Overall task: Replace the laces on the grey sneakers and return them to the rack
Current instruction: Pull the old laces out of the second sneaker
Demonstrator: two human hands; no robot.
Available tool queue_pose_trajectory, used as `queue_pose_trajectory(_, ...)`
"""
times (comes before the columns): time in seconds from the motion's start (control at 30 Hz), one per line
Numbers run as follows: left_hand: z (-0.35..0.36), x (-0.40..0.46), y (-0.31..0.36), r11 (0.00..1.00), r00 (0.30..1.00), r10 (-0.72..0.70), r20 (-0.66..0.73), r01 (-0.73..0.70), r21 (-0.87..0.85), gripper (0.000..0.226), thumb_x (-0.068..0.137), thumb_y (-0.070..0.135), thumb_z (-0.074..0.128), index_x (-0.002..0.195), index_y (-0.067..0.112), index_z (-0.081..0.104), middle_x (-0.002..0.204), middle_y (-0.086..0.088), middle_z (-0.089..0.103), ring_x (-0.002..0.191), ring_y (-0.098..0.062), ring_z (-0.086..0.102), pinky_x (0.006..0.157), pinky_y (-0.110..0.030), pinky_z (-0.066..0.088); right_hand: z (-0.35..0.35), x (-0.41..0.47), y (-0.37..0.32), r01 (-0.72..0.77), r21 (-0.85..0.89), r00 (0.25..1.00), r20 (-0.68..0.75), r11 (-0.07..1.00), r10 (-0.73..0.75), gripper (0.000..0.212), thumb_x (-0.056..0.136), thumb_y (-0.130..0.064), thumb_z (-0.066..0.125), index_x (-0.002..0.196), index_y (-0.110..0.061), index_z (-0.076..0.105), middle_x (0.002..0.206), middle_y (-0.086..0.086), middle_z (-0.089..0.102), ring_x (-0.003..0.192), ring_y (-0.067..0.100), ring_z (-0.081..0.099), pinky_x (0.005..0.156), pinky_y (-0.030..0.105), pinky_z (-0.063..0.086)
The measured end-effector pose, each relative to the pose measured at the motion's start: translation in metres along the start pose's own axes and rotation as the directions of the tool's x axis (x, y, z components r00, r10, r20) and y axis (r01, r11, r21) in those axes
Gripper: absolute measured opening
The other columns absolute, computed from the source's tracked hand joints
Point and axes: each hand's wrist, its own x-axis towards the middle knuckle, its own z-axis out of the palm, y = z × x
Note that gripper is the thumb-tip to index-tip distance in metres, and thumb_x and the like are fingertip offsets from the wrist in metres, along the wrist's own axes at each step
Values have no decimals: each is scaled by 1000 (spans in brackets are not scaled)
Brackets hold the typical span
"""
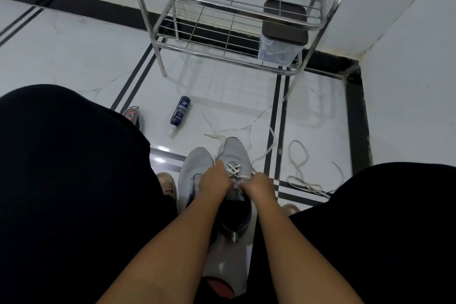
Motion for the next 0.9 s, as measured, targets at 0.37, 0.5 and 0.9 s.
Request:
queue_pose_trajectory(0.37,14,2,-2,896,956,293,-22,-266,357,37,92,32,51,129,32,52,143,-4,31,127,-28,34,97,-42,36,1,2,2,26,2,996,82,1000,-26,31,87,-13,54,112,-21,71,114,11,67,105,31,61,72,26,42)
queue_pose_trajectory(0.5,24,18,-4,955,977,209,-41,-195,226,35,91,39,50,119,22,61,140,-2,37,122,-28,39,94,-39,38,2,4,5,-13,18,998,55,1000,12,30,89,-17,54,115,-21,69,118,9,65,109,31,60,74,26,43)
queue_pose_trajectory(0.9,35,37,-10,942,975,190,-113,-149,302,32,86,42,59,112,25,68,133,6,45,121,-22,39,94,-37,37,3,1,2,73,-28,996,46,997,-72,28,87,-17,52,110,-17,68,117,11,65,109,32,59,83,29,46)
